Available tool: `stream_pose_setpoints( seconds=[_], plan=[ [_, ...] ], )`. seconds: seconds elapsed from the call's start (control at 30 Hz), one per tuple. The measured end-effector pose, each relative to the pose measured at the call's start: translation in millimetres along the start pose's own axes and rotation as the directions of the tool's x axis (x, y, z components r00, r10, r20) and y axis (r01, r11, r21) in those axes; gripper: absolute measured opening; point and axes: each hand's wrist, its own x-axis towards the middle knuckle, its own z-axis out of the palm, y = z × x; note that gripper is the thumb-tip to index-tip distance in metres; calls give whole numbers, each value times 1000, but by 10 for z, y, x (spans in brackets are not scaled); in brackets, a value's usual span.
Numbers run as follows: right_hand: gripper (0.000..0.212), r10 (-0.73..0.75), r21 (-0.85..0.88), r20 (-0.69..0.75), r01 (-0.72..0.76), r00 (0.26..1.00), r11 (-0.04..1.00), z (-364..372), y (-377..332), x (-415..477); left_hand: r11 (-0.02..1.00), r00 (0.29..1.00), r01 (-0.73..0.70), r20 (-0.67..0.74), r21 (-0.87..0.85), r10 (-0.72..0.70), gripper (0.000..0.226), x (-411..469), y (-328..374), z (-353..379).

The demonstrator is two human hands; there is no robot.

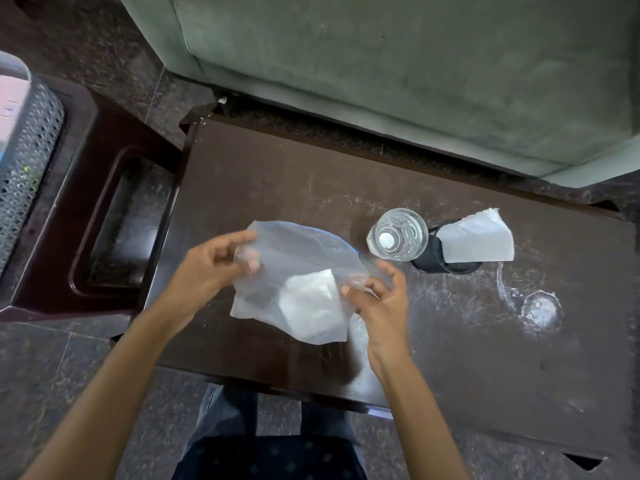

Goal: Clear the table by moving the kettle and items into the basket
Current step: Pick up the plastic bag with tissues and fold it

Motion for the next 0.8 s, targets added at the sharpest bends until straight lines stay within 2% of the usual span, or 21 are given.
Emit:
stream_pose_setpoints(
  seconds=[0.07, 0.13, 0.2, 0.27, 0.3, 0.37, 0.43, 0.53, 0.6, 0.67, 0.73, 0.77, 0.8],
  plan=[
    [74, -49, -103, 87, 58, 995, 993, -2, -11, 6, 989, 998, -16, 65, 148, 7, 62, -8, 16, -50],
    [73, -104, -304, 159, 149, 982, 941, 34, 6, 19, 952, 996, -83, 46, 295, 72, 58, -4, 35, -90],
    [51, -183, -498, 198, 260, 963, 828, 76, 24, 40, 900, 990, -131, 6, 416, 141, 40, 7, 71, -121],
    [22, -213, -585, 212, 298, 954, 754, 127, 12, 70, 876, 987, -140, -10, 462, 163, 20, 38, 104, -156],
    [14, -210, -605, 216, 300, 953, 738, 139, 12, 95, 883, 988, -140, 2, 448, 156, 13, 61, 107, -175],
    [15, -191, -624, 238, 301, 952, 722, 157, 0, 153, 920, 989, -145, 56, 365, 134, 6, 101, 119, -207],
    [20, -117, -635, 335, 316, 935, 705, 165, -64, 203, 963, 988, -126, 122, 239, 99, 4, 120, 149, -199],
    [28, 94, -635, 548, 340, 832, 694, 225, -268, 236, 968, 972, -140, 217, 211, 93, 8, 178, 187, -146],
    [38, 209, -623, 610, 299, 764, 723, 334, -387, 263, 970, 955, -159, 279, 183, 104, 12, 223, 216, -115],
    [40, 274, -650, 637, 312, 720, 693, 479, -444, 311, 971, 947, -165, 304, 171, 107, 16, 264, 229, -95],
    [31, 289, -662, 636, 314, 715, 680, 584, -480, 382, 976, 971, -164, 197, 141, 134, 13, 295, 217, -61],
    [28, 283, -656, 624, 292, 728, 696, 614, -493, 421, 973, 983, -180, 65, 141, 173, 12, 295, 205, -58],
    [26, 276, -652, 607, 269, 745, 708, 625, -498, 457, 952, 961, -232, -106, 200, 256, 15, 284, 187, -73]
  ],
)
